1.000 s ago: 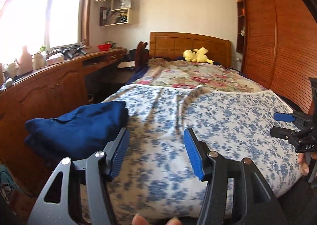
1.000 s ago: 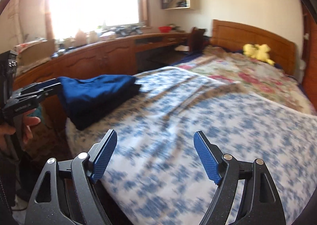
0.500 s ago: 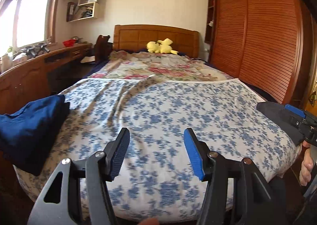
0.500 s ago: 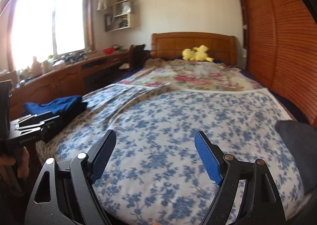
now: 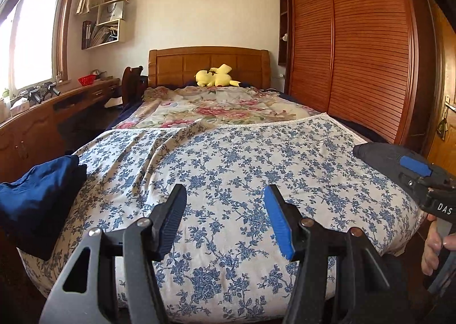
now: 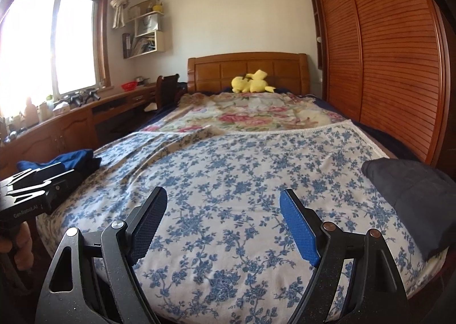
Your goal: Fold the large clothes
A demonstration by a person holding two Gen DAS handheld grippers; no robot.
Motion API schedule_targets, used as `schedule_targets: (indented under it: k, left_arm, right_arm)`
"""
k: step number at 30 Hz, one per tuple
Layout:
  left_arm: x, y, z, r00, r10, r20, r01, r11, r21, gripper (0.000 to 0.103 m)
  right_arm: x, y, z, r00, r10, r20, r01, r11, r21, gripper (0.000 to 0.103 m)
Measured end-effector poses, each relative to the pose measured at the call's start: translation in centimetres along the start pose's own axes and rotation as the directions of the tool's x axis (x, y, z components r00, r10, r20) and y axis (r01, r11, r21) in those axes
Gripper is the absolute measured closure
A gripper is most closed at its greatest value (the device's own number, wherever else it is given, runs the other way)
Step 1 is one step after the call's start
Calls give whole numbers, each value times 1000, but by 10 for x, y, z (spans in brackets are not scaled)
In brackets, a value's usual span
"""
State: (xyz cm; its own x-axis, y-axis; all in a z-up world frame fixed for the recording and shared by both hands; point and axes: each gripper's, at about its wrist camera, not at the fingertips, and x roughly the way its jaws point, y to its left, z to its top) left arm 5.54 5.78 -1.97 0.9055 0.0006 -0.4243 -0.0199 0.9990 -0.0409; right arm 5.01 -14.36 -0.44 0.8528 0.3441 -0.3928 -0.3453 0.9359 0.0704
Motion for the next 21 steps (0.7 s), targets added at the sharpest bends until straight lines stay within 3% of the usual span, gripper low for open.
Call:
schedule_targets:
  k: [21]
  left_arm:
    - [-7, -1, -2, 1000, -8, 4, 8, 1000, -7, 47]
  right_arm:
    - [-2, 2, -4, 1000, 4, -3, -4, 1000, 12, 20]
